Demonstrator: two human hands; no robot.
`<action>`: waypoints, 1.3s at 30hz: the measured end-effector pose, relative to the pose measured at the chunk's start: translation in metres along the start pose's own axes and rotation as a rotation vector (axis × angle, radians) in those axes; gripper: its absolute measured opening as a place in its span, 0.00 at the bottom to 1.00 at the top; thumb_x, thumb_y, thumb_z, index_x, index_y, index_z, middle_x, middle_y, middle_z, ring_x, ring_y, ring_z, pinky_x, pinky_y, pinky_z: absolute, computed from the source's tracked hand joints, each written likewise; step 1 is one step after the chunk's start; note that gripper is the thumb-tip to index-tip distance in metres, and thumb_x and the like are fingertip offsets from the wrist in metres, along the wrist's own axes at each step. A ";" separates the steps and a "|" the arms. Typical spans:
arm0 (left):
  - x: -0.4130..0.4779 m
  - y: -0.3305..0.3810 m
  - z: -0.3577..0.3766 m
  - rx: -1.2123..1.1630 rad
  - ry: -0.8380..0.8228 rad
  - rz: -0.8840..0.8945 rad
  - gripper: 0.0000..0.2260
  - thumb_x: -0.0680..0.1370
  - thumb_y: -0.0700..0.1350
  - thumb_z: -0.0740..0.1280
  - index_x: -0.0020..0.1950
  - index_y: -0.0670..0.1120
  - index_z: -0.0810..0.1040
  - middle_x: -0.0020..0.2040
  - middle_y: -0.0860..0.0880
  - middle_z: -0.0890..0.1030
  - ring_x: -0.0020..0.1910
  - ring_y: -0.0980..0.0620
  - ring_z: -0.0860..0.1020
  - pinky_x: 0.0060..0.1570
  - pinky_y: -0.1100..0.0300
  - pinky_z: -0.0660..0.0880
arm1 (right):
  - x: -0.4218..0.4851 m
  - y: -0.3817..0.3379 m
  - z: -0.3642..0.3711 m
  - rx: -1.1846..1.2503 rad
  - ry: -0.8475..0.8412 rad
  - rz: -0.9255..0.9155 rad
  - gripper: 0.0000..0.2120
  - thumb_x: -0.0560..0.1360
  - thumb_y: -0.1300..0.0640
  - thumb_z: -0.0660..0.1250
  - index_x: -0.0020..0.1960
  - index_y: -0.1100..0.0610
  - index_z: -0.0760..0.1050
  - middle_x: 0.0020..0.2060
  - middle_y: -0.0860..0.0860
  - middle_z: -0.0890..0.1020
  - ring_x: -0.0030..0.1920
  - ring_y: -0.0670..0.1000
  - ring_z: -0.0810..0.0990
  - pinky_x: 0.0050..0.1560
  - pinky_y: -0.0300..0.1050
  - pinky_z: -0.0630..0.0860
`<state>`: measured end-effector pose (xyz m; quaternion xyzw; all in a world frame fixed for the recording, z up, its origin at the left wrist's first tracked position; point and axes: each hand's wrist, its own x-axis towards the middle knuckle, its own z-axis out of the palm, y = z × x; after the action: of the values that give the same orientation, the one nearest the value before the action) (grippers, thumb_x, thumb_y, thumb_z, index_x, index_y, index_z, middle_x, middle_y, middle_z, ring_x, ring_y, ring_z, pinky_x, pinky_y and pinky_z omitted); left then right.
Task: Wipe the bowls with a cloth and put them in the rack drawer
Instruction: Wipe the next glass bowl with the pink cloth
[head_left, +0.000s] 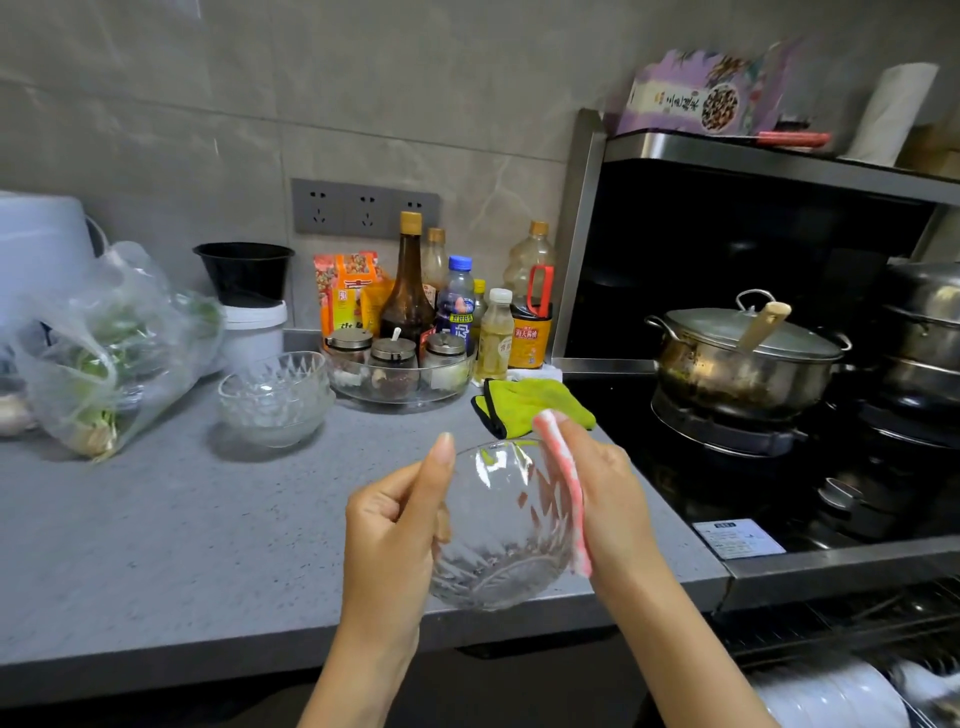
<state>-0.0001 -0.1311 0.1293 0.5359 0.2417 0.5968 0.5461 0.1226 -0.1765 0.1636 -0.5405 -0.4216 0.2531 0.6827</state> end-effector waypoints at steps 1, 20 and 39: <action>0.001 -0.001 -0.001 0.015 -0.015 -0.007 0.38 0.64 0.69 0.70 0.32 0.31 0.67 0.30 0.27 0.69 0.29 0.35 0.70 0.38 0.47 0.73 | 0.000 -0.002 -0.001 -0.006 -0.007 0.014 0.32 0.75 0.44 0.65 0.35 0.74 0.66 0.24 0.67 0.64 0.26 0.61 0.62 0.27 0.42 0.64; -0.015 0.002 0.028 0.141 0.215 0.032 0.27 0.75 0.59 0.57 0.21 0.44 0.65 0.19 0.52 0.64 0.22 0.55 0.63 0.24 0.62 0.61 | -0.033 0.024 0.021 -0.732 0.074 -0.725 0.20 0.81 0.46 0.51 0.69 0.47 0.71 0.69 0.43 0.71 0.72 0.45 0.64 0.70 0.50 0.63; -0.018 0.007 0.015 0.105 0.123 0.137 0.31 0.78 0.60 0.63 0.23 0.42 0.58 0.20 0.47 0.58 0.21 0.54 0.59 0.24 0.63 0.58 | -0.010 -0.005 -0.001 -0.178 -0.095 -0.127 0.26 0.80 0.43 0.58 0.38 0.64 0.77 0.32 0.57 0.80 0.34 0.49 0.77 0.43 0.45 0.75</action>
<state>0.0078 -0.1537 0.1338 0.5413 0.2685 0.6510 0.4595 0.1182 -0.1866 0.1655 -0.5586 -0.5075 0.1962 0.6260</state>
